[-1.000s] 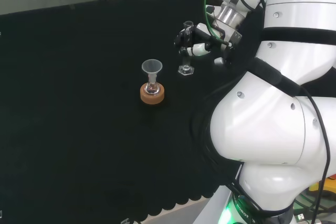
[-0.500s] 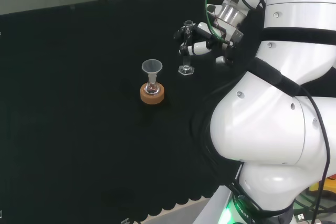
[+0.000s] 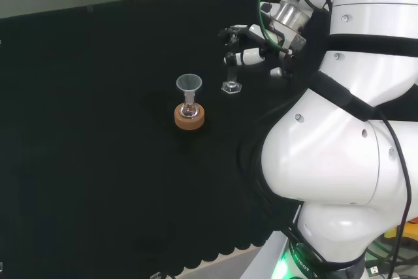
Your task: Put the graduated cylinder back on the table.
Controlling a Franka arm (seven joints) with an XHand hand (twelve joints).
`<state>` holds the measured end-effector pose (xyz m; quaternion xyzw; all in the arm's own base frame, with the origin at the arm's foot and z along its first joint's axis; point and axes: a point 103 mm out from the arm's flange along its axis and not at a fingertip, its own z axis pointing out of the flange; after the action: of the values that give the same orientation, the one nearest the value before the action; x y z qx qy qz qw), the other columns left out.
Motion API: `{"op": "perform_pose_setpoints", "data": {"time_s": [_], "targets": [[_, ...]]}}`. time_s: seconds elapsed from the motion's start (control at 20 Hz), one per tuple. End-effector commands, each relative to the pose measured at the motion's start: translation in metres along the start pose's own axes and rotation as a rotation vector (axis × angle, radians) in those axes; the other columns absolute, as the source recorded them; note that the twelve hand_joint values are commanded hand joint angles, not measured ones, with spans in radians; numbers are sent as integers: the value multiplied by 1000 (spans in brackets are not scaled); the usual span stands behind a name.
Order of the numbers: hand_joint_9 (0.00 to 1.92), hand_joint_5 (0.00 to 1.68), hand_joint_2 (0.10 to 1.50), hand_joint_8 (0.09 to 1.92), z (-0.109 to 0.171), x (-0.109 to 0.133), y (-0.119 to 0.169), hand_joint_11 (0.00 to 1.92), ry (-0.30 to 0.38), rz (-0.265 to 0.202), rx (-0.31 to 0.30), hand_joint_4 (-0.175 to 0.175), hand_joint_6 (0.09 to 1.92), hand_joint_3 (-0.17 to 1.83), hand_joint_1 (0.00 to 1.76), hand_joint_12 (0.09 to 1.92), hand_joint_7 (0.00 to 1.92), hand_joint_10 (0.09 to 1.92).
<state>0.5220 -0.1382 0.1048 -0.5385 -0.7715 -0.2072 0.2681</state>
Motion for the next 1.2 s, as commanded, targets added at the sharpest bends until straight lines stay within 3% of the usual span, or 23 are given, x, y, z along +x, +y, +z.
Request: {"op": "perform_pose_setpoints", "data": {"time_s": [0.05, 0.55, 1.2], "targets": [[676, 351, 905, 691, -19, 1, -10, 130, -27, 19, -30, -68, 245, -175, 818, 1450, 192, 87], [660, 364, 905, 692, -58, 27, -36, 109, -106, 45, -101, -70, 188, -175, 814, 1460, 180, 87], [671, 386, 914, 703, -95, 94, -85, 116, -236, 65, -156, -72, 172, -175, 809, 1457, 206, 87]]}}
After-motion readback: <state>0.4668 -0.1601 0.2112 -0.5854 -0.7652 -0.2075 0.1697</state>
